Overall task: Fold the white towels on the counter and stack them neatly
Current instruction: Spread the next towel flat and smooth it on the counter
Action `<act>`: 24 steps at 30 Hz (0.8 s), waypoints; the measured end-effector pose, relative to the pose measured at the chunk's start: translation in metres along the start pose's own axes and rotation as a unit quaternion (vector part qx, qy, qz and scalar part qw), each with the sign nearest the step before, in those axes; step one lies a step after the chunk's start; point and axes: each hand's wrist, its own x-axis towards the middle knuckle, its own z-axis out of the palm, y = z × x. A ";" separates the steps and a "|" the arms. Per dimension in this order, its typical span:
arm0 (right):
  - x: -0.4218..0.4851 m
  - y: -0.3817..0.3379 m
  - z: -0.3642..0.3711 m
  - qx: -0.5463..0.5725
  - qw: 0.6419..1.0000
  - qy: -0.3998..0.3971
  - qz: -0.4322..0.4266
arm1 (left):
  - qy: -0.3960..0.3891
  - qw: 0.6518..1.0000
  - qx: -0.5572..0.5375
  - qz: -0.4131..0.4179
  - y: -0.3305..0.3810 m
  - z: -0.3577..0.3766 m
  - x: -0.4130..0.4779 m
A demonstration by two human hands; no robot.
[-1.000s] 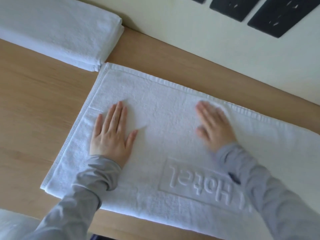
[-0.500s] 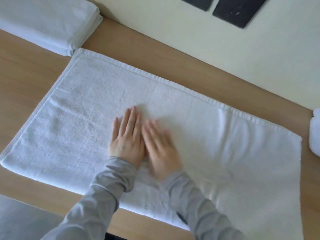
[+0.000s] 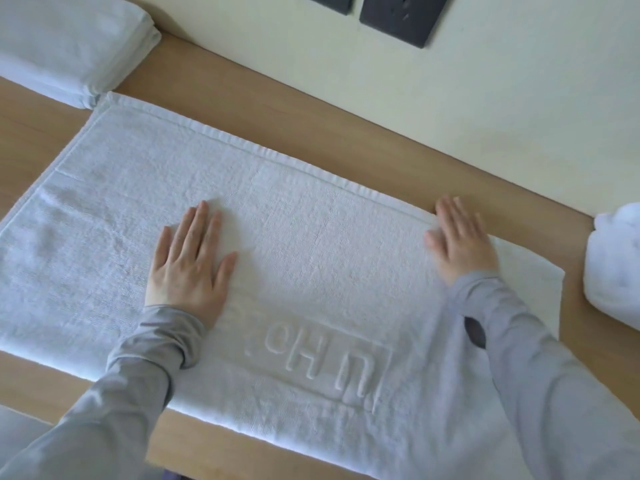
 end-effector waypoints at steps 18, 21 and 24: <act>-0.149 -0.168 0.020 0.046 0.993 -0.004 -0.106 | 0.016 0.999 -0.013 0.026 -0.003 0.002 0.002; -0.160 -0.101 0.024 0.004 1.000 -0.004 -0.001 | 0.016 0.999 -0.014 0.032 -0.005 0.004 0.002; -0.175 -0.047 0.025 0.018 0.990 -0.008 0.140 | 0.021 0.999 -0.021 0.039 -0.005 0.005 0.001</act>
